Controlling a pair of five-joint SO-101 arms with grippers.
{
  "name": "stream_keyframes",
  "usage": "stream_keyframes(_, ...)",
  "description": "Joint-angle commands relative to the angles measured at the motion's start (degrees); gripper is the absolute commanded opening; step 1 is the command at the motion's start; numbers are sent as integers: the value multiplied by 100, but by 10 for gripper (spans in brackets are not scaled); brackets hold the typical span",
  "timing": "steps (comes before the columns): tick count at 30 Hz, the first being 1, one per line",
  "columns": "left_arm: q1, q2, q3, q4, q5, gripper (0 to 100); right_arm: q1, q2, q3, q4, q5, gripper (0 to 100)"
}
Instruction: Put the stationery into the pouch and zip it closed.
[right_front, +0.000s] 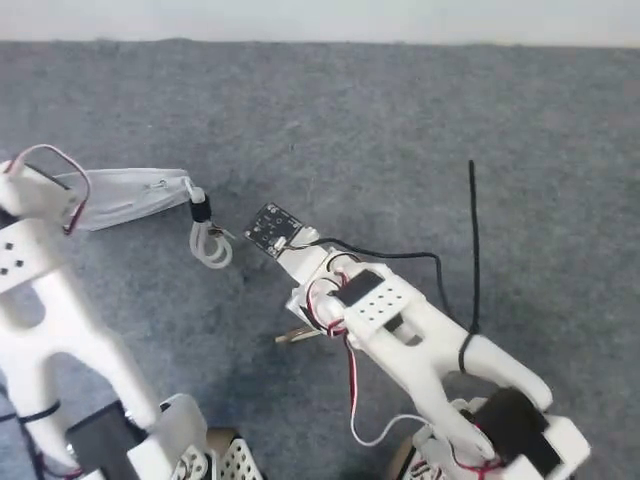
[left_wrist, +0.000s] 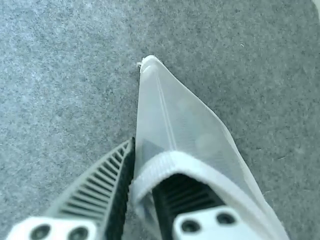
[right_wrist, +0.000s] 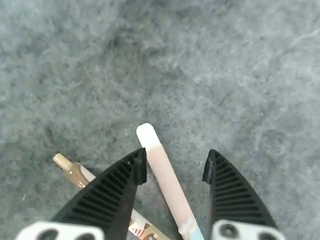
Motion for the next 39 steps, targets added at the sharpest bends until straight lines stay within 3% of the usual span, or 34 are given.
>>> stream_keyframes(1,-18,-316,-295,-176,88,9,-48,154,-431,40,202,187)
stream_keyframes(18,-18,-316,-295,-176,88,9,75,1024,-791,110,334,186)
stream_keyframes(28,-18,-316,-295,-167,88,9,312,1930,-2092,1552,325,186)
stream_keyframes(34,-18,-316,-286,-167,88,9,400,2035,-2189,1525,325,12)
stream_keyframes(39,-18,-316,-286,-167,88,9,673,2035,-2189,1534,325,5)
